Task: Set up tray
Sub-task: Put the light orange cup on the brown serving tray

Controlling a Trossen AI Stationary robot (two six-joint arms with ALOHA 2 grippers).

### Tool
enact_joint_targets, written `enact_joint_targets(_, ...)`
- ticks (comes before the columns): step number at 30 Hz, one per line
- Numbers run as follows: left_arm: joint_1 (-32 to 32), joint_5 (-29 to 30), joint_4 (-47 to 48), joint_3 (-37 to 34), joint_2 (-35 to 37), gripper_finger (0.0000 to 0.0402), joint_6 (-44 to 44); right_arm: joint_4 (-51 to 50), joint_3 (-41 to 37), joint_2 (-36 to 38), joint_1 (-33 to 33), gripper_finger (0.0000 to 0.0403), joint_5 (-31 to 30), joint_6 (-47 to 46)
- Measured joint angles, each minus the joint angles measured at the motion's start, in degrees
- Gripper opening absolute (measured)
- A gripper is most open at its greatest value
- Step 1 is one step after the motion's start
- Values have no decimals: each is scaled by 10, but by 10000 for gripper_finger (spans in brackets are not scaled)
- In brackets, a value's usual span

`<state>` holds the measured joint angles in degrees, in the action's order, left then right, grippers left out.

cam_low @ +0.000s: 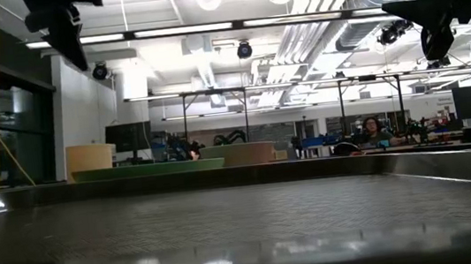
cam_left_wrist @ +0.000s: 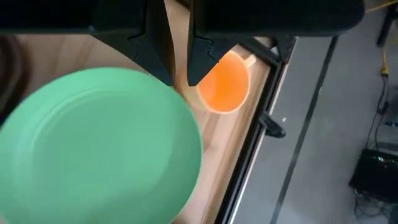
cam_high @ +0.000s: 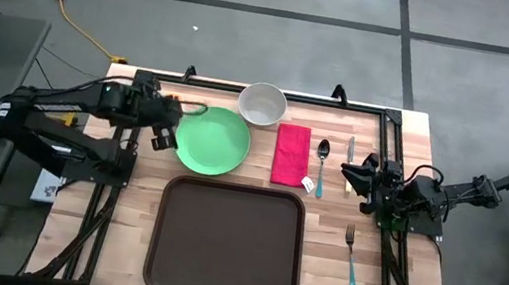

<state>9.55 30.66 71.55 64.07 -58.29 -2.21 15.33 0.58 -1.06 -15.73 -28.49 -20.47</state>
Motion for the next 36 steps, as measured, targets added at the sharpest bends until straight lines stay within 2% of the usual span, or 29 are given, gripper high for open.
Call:
enact_joint_targets(7, 100, -38, -7, 0, 0, 74, 91, 0, 0, 0, 0, 74, 0, 0)
enact_joint_targets(13, 199, -112, -51, 0, 0, 74, 177, 0, 0, 0, 0, 74, 0, 0)
enact_joint_targets(23, 347, -223, -56, 0, -17, 74, 285, 0, 0, 0, 0, 74, 0, 0)
enact_joint_targets(30, 400, -294, -58, 0, -59, 74, 340, 0, 0, 0, 0, 74, -1, 0)
enact_joint_targets(36, 399, -304, -73, 0, -93, 74, 367, 0, 0, 0, 0, 74, -1, 0)
